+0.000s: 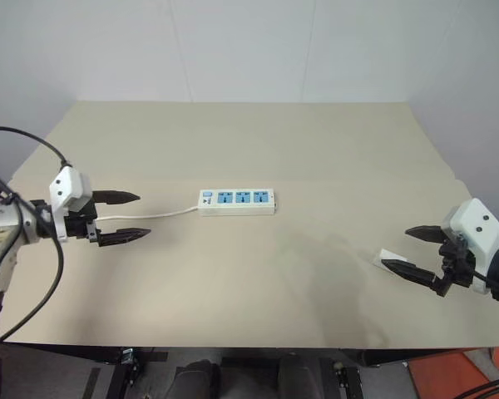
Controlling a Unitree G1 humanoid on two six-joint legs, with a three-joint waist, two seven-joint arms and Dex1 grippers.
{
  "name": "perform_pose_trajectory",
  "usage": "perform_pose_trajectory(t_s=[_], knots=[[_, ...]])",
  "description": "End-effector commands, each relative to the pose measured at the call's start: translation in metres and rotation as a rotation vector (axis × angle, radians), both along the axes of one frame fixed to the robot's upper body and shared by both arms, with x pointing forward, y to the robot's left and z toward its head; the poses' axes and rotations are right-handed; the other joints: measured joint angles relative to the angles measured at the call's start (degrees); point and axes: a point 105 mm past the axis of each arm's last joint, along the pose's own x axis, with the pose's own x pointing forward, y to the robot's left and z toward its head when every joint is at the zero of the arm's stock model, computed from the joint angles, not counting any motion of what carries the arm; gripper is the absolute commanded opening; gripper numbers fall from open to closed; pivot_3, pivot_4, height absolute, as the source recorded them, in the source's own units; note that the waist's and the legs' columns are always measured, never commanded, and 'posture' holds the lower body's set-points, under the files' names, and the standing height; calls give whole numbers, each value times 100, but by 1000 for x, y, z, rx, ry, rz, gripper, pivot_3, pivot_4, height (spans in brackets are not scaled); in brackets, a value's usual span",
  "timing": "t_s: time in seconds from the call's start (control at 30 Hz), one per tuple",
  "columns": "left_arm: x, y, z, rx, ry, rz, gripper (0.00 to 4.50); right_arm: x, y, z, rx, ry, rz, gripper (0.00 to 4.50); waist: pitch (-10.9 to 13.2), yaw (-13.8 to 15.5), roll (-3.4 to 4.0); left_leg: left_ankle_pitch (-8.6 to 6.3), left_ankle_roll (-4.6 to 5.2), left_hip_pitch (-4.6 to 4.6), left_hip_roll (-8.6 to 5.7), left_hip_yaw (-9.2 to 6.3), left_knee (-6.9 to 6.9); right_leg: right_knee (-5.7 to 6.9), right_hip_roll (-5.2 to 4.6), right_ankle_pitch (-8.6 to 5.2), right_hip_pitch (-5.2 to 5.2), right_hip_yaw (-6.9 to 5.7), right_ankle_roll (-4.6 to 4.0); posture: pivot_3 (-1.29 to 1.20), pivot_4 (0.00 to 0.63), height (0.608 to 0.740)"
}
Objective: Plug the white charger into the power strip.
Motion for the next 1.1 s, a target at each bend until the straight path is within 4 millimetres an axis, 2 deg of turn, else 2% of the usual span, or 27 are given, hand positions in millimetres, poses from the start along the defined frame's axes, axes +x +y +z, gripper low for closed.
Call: perform_pose_trajectory(t_s=[0.03,0.2,0.37,0.5,0.63,0.73,0.83,1.1], knots=[[19,4,7,55,-45,-4,4500,0,-2,19,-33,-74,10,4481,0,23,-1,0,0,-1,-1,0,0,0,0,0,0,0,0,0,150,740],[54,-7,0,94,-47,-2,4500,-2,0,23,-35,-87,7,4481,1,115,-2,0,0,-6,-3,0,3,-3,0,6,1,0,-7,0,150,740],[76,-25,-14,123,-11,10,4500,-4,3,26,-29,-102,6,4481,3,104,-6,0,1,-21,-5,-2,7,-10,-1,17,-2,-1,-19,0,150,740],[86,-37,-28,146,16,32,4500,-7,6,27,-22,-111,0,4481,5,84,-9,0,1,-24,-6,-2,7,-12,-1,17,-4,-1,-16,0,150,740],[88,-42,-42,180,45,46,4500,-10,8,28,-19,-117,-5,4481,5,68,-10,0,1,-23,-6,-3,7,-8,-1,15,-5,0,-14,0,150,740],[86,-39,-59,219,81,71,3896,-12,10,31,-8,-122,-7,4500,6,72,-11,0,1,-21,-6,-4,7,-2,0,8,-5,0,-1,0,150,740],[83,-35,-70,241,108,85,3019,-14,12,32,-5,-124,-6,4500,6,84,-11,0,0,-19,-6,-4,8,0,-1,6,-2,-1,4,0,150,740],[77,-39,-80,194,139,59,402,-13,14,36,0,-127,-2,4500,5,80,-10,1,-1,-2,-6,-4,9,8,0,2,8,0,11,0,150,740]])
